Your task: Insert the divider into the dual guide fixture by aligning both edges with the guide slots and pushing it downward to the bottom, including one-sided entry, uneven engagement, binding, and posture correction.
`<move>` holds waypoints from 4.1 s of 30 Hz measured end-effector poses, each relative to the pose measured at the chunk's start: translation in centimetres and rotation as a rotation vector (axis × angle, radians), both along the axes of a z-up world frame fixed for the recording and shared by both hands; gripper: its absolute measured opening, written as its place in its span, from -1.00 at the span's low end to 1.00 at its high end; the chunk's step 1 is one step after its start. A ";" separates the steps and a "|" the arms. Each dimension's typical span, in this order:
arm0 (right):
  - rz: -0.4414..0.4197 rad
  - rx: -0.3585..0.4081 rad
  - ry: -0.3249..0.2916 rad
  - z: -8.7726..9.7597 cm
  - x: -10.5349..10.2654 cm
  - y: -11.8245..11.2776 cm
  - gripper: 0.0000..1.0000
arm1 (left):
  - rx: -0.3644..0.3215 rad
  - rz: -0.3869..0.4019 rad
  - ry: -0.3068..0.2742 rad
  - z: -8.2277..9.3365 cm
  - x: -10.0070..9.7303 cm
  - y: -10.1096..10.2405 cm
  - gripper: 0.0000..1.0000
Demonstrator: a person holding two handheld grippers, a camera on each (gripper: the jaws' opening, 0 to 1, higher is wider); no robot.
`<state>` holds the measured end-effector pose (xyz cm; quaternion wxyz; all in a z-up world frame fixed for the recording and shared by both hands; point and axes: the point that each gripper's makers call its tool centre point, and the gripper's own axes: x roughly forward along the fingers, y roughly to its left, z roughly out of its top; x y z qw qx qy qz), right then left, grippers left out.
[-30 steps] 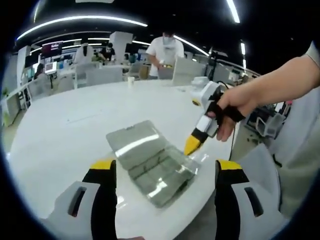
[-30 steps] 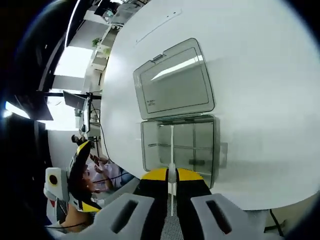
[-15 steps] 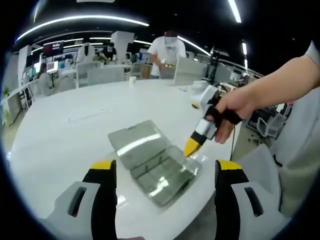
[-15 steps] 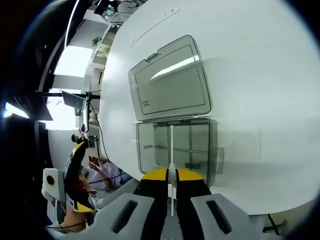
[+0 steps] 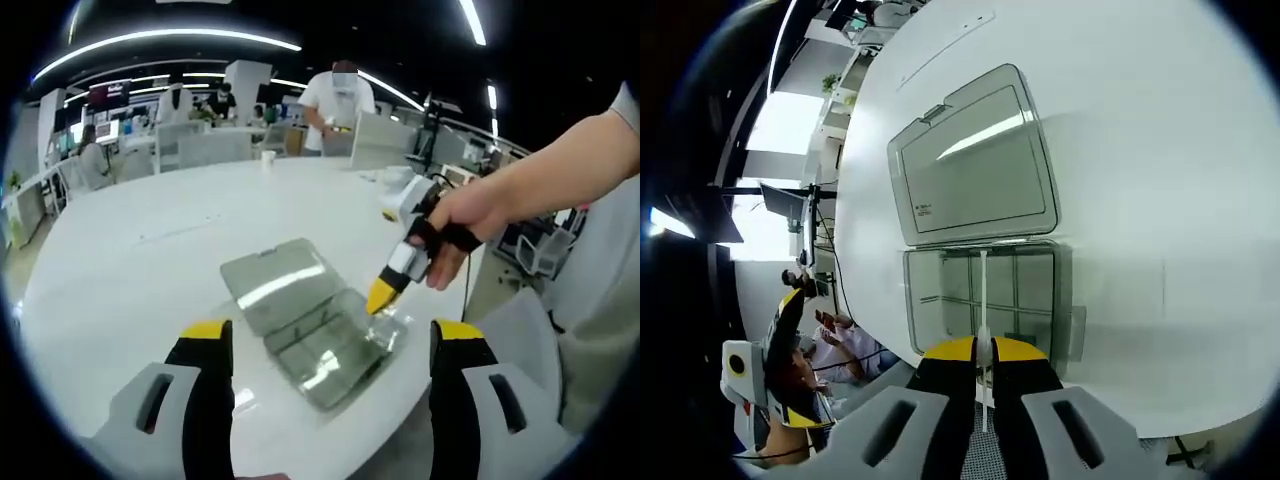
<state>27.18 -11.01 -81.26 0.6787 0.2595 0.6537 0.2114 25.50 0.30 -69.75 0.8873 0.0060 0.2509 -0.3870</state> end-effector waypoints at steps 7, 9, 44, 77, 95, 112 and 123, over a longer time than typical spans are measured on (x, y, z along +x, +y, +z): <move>0.003 -0.008 0.004 -0.2 -0.1 0.0 -1.00 | -0.001 0.002 0.003 0.0 0.1 0.0 0.57; 0.006 -0.008 0.001 -0.2 -0.1 0.0 -1.00 | -0.002 0.003 0.003 0.0 0.0 0.0 0.57; 0.010 -0.073 0.014 -1.3 0.0 0.1 -1.00 | -0.002 -0.050 0.038 -0.7 -1.2 -0.7 0.60; 0.041 -0.144 0.043 -1.2 -0.1 0.4 -1.00 | 0.003 -0.157 0.083 -1.3 -3.2 -2.3 0.62; 0.029 -0.149 0.056 -1.3 -0.1 0.5 -1.00 | 0.005 -0.151 0.086 -1.4 -3.2 -2.2 0.61; 0.064 -0.198 0.040 -1.9 0.1 0.4 -1.00 | 0.003 -0.143 0.089 -1.6 -3.2 -2.0 0.61; 0.138 -0.301 0.022 -2.0 0.1 0.6 -1.00 | 0.002 -0.142 0.087 -1.6 -3.2 -1.9 0.61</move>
